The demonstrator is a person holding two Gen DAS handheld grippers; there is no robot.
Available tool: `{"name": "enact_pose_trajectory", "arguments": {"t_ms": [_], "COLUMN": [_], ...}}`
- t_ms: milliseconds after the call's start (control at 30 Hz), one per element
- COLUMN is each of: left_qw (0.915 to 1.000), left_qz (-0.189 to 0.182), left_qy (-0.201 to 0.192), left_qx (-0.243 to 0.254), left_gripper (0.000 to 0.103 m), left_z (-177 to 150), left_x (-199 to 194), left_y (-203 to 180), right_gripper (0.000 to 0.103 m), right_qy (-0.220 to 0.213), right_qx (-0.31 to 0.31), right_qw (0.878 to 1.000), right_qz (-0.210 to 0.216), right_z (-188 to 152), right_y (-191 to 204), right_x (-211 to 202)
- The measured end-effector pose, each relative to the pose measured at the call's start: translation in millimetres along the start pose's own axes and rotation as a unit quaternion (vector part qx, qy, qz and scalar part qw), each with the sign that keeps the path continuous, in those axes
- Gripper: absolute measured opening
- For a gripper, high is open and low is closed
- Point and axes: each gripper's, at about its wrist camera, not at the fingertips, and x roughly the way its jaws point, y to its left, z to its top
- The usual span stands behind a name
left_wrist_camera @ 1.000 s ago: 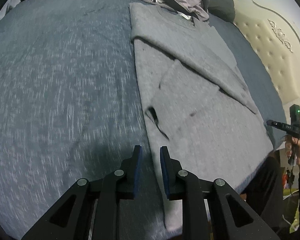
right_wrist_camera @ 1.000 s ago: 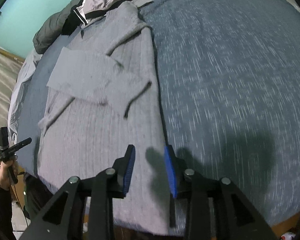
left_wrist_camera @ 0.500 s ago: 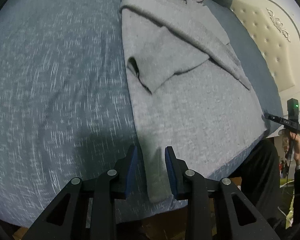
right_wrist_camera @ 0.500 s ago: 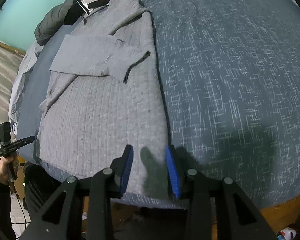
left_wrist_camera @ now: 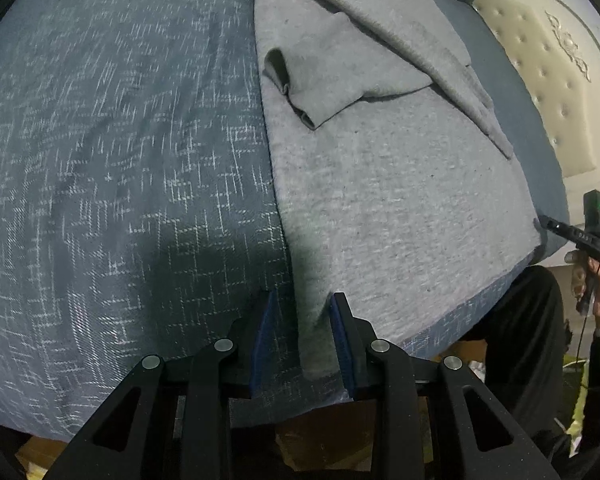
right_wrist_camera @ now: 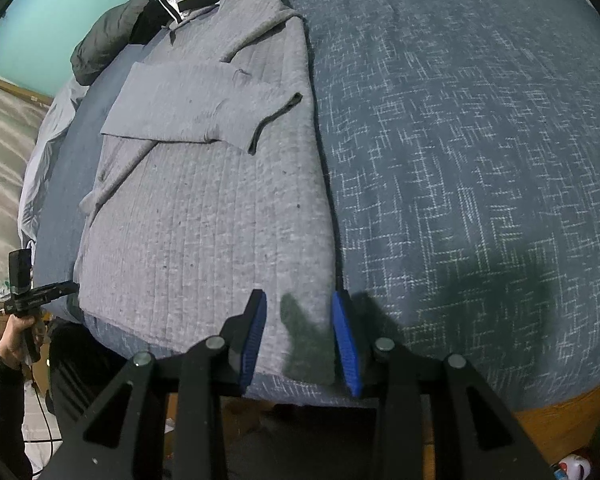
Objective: Fold clothes
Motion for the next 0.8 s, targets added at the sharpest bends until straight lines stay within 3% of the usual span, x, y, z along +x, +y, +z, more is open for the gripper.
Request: {"name": "enact_pose_trajectory", "arguments": {"t_ms": [600,733,800], "left_qw": [0.9997,0.9996,0.9996], "left_qz": [-0.016,-0.016,-0.015], "left_qy": [0.007,0.005,0.004], "left_qx": [0.018,0.023,0.025], "left_gripper": [0.03,0.023,0.021], "left_z": [-10.1,-11.1,-11.5], "left_x": [0.7,-1.5,-2.8], "left_y": [-6.5,-7.7,-8.1], "right_gripper": [0.034,0.034,0.028], "right_qy": [0.028,0.033,0.034], "right_qx": [-0.011,-0.018,-0.02], "right_qw": [1.0,0.999,0.999], "right_qz": [0.002,0.003,-0.003], "right_z": [1.6,-0.8,-2.4], "right_y": [4.8,5.1,4.2], "right_x": [12.2,14.2,14.7]}}
